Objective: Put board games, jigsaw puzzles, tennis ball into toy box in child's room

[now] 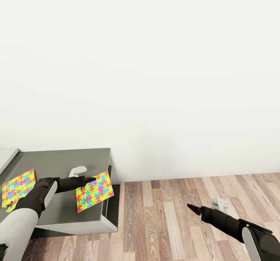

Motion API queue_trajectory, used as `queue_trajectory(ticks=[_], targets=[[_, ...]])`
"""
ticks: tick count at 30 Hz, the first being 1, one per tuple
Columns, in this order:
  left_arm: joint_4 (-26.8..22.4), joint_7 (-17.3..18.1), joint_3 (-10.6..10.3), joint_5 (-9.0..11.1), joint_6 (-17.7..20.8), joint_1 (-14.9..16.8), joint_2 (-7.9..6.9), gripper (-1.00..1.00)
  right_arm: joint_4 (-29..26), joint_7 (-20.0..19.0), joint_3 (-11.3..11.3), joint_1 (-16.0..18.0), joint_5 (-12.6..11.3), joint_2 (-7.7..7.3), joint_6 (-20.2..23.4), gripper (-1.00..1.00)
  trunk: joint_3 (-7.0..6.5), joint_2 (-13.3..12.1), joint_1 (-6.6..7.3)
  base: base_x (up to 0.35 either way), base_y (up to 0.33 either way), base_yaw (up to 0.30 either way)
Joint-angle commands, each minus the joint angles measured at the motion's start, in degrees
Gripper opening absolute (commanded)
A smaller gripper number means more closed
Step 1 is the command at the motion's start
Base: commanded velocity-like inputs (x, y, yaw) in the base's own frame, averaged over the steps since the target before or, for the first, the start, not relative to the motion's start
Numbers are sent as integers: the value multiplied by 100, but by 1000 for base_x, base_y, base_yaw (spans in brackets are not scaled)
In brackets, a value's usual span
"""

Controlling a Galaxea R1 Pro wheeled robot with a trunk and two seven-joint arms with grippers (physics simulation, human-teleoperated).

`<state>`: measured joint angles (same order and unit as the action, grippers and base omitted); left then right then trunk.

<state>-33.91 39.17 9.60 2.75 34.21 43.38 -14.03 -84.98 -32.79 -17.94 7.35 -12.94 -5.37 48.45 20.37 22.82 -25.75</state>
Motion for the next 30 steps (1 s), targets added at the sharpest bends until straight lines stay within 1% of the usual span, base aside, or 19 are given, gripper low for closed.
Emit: queue_trajectory(ticks=[1, 5, 8, 9, 10, 11, 12, 13, 15, 16, 18, 19, 24, 27, 30], targets=[[-2, 13, 17, 30, 50, 4, -1, 100, 0, -22, -8, 4, -5, 1, 35, 100, 9, 10, -3, 0, 0, 0], [-8, 58, 46, 34, 50, 4, -10, 100, 11, -24, -2, 11, -10, 14, 33, 100, 9, 10, -3, 0, 0, 0], [-31, 243, 73, 33, 52, 4, -19, 100, 18, -24, 8, 25, -28, 123, 30, 100, 9, 10, -3, 0, 0, 0], [-42, 379, 84, 31, 55, 4, -42, 100, 31, -20, 10, 36, -39, 239, 25, 100, 9, 10, -3, 0, 0, 0], [-46, 452, 87, 31, 55, 4, -59, 100, 40, -21, 10, 46, -45, 305, 23, 100, 9, 10, -3, 0, 0, 0], [-52, 582, 93, 29, 59, 4, -93, 100, 64, -26, 7, 84, -53, 442, 20, 100, 9, 10, -3, 0, 0, 0], [-56, 634, 95, 28, 60, 4, -110, 100, 79, -32, 6, 115, -56, 503, 19, 100, 9, 10, -3, 0, 0, 0], [-67, 716, 100, 29, 63, 4, -142, 100, 122, -41, 4, 199, -61, 597, 21, 100, 9, 10, -3, 0, 0, 0], [-88, 771, 104, 37, 63, 4, -180, 100, 194, -48, 3, 294, -65, 660, 22, 100, 9, 10, -3, 0, 0, 0], [-132, 810, 107, 51, 67, 4, -224, 100, 303, -53, 1, 385, -69, 701, 23, 100, 9, 10, -3, 0, 0, 0], [-187, 836, 109, 62, 72, 4, -264, 100, 448, -59, 0, 476, -82, 727, 20, 100, 9, 10, -3, 0, 0, 0], [-246, 854, 115, 70, 80, 6, -293, 100, 624, -68, 0, 576, -132, 746, 17, 100, 9, 10, -3, 0, 0, 0], [-368, 878, 168, 82, 98, 9, -333, 100, 1097, -94, 3, 802, -398, 771, -27, 100, 9, 10, -3, 0, 0, 0], [-412, 882, 207, 86, 105, 10, -340, 100, 1364, -99, 10, 885, -580, 777, -177, 100, 9, 10, -3, 0, 0, 0], [-443, 884, 239, 89, 109, 10, -344, 100, 1636, -102, 19, 943, -729, 780, -444, 100, 9, 10, -3, 0, 0, 0]])
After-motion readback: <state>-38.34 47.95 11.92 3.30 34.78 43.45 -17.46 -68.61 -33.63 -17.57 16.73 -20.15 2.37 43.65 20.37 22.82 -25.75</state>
